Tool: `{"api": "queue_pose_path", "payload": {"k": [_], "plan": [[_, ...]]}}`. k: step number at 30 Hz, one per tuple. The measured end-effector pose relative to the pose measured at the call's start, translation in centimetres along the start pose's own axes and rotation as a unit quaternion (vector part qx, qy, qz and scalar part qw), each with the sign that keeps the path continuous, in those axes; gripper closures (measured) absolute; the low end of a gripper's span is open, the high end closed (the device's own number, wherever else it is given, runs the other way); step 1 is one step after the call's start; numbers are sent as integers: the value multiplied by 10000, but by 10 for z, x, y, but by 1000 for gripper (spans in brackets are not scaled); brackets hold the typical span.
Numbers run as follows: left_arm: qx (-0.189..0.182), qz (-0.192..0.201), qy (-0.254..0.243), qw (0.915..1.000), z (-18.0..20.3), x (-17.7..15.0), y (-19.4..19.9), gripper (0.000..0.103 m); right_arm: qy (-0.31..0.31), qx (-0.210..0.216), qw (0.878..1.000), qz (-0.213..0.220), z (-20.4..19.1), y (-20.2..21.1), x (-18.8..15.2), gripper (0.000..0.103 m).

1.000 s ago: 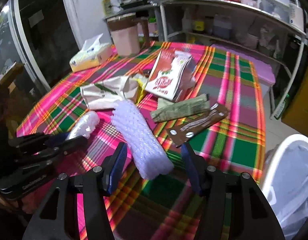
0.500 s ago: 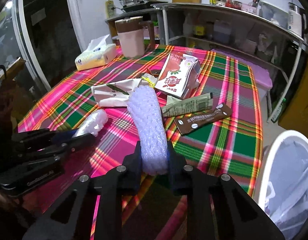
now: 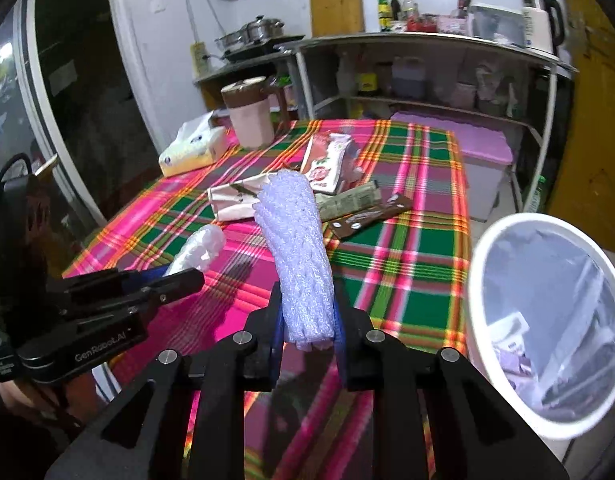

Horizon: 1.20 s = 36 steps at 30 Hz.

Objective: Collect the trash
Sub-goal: 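Grasp the clear plastic bag with the left gripper while the right gripper grasps the white foam net, then carry the plastic bag and foam net over the bin and release both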

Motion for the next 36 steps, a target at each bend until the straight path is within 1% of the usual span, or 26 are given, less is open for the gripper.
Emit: {"api": "queue_pose_path", "payload": {"k": [6, 13, 25, 36], "plan": [[-155, 150, -142, 9997, 15, 1, 18, 83, -153, -85, 9997, 177, 2, 23, -8, 81], [-249, 181, -248, 9992, 26, 1, 26, 83, -221, -170, 9992, 287, 5, 38, -13, 81], [-432, 192, -463, 9978, 49, 7, 23, 83, -360, -350, 9977, 457, 15, 58, -19, 81], [-699, 187, -713, 9948, 83, 17, 12, 83, -686, -720, 9931, 617, 48, 80, -26, 81]]}}
Point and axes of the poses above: each gripper's, at about its wrist camera, not at the fingertips, and y roughly against the way its jaws point, z to its right, x to its top, the point moved 1 cm from there along -y, roughly the way its jaws point, and after that the axes turned 14 degrees about x, right-handed, at the moved point
